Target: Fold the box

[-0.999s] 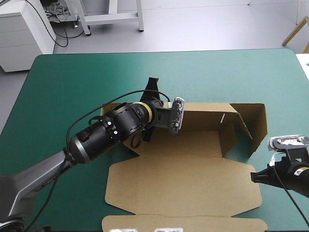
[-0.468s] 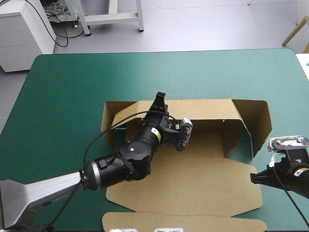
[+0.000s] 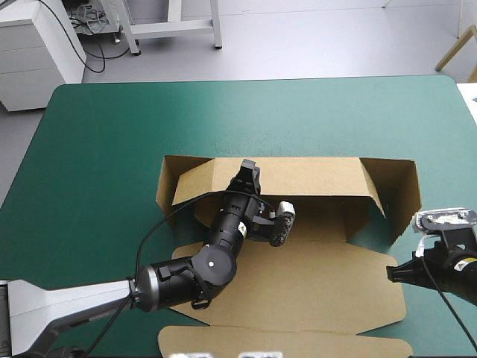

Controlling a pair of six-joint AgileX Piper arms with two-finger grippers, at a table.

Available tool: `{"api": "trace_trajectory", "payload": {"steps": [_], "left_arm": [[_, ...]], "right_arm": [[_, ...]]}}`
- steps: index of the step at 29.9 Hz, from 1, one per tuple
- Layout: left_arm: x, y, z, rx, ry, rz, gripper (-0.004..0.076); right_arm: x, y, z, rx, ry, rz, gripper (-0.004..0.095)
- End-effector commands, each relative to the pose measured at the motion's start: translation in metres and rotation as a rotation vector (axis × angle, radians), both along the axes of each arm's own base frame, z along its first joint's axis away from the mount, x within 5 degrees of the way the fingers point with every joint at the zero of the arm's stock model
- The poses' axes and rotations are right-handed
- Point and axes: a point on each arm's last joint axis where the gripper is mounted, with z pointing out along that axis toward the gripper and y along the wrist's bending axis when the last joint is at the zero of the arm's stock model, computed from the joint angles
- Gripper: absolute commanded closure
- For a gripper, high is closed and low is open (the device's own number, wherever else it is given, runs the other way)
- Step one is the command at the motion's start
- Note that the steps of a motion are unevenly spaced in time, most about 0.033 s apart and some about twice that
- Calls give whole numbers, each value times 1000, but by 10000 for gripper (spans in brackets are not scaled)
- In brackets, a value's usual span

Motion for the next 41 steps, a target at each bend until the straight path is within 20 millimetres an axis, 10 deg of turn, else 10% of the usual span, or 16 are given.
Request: {"api": "trace_trajectory", "payload": {"steps": [1, 14, 27, 41], "left_arm": [[-5, 0, 18, -32, -52, -31, 734], [-5, 0, 18, -64, -39, -25, 734], [-2, 4, 24, -160, -70, 41, 734], [1, 1, 47, -359, -107, 80, 734]], "right_arm": [[5, 2, 13, 8, -99, 18, 886], [6, 9, 15, 127, -110, 1, 189], [15, 10, 35, 172, -190, -3, 235], [103, -11, 125, 146, -297, -1, 239]]}}
